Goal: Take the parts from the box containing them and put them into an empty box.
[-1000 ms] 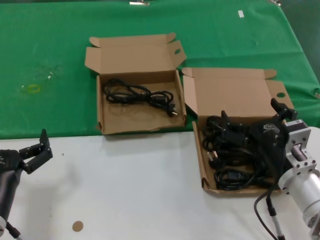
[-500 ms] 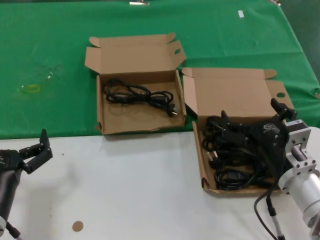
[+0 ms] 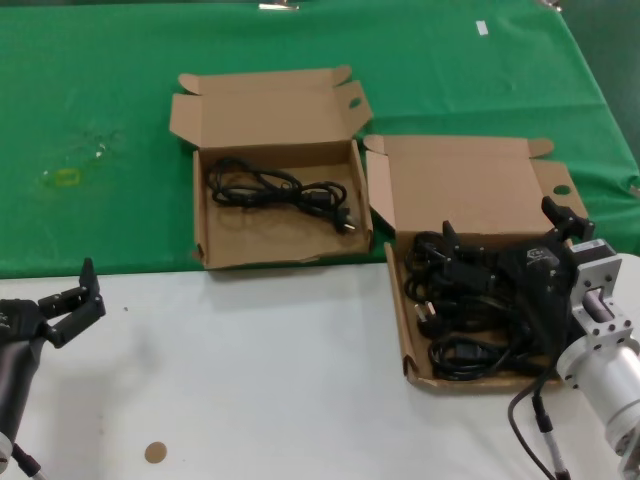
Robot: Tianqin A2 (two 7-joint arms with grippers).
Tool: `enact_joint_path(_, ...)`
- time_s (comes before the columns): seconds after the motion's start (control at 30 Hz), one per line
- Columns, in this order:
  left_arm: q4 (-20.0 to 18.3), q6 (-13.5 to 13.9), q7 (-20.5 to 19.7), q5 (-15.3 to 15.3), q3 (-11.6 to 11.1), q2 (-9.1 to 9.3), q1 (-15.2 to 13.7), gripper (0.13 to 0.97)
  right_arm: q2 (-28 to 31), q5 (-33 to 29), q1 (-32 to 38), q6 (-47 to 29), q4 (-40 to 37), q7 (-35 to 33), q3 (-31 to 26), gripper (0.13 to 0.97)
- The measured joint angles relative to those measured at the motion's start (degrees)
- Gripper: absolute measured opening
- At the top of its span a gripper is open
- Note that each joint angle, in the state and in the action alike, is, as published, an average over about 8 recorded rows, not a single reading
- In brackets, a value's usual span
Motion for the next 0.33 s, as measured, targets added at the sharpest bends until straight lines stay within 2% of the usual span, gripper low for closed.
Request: enact_joint_path(0.33,0.0,0.0,0.0,0.0,0.0,0.00,0.0,0.966,0.0,0.0,0.0,0.0,0.0,0.0,0.0,0.966)
